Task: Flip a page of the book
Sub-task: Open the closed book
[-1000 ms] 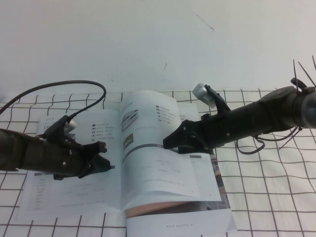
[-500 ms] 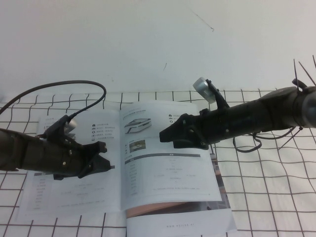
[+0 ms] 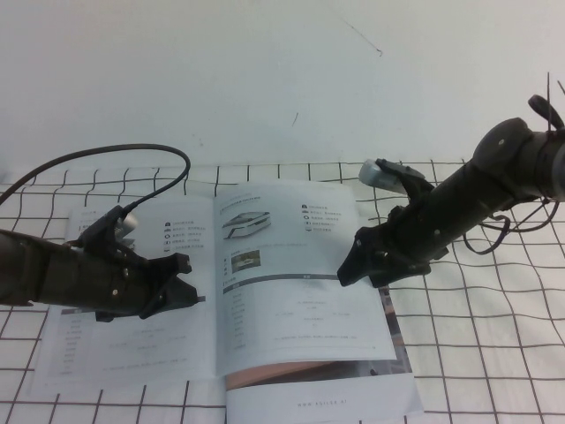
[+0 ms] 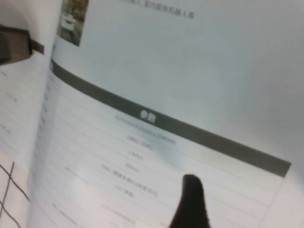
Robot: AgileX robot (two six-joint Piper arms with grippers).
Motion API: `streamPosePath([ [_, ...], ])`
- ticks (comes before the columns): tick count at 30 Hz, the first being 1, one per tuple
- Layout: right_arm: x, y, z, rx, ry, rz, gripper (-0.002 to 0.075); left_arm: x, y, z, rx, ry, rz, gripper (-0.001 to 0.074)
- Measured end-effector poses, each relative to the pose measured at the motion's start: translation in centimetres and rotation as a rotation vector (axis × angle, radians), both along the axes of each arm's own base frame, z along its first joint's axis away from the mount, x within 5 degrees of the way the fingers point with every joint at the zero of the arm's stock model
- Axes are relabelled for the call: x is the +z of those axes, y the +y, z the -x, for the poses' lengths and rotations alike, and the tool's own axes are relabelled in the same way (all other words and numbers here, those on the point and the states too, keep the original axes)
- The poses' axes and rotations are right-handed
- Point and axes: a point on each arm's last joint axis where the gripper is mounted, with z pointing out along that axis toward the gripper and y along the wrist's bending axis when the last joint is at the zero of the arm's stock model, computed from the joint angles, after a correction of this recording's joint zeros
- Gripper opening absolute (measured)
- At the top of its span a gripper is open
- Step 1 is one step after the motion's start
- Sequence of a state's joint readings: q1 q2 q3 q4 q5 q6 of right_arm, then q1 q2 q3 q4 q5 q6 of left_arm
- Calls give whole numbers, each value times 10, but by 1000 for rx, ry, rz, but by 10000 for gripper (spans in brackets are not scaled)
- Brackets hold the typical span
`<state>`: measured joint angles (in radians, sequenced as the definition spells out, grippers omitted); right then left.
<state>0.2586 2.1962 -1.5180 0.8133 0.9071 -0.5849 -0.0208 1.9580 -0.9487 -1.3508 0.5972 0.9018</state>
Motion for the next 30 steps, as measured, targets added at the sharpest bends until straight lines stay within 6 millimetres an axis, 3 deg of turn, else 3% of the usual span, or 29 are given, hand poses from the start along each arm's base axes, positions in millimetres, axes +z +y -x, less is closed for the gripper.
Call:
streamPosePath([
  [6, -6, 1, 0, 10, 32, -6, 519, 0, 0, 0, 0, 0, 0, -3],
  [16, -4, 23, 5, 41, 13, -49, 520, 0, 0, 0, 0, 0, 0, -3],
  [30, 9, 40, -2, -30, -21, -292, 520, 0, 0, 0, 0, 2, 2, -3],
])
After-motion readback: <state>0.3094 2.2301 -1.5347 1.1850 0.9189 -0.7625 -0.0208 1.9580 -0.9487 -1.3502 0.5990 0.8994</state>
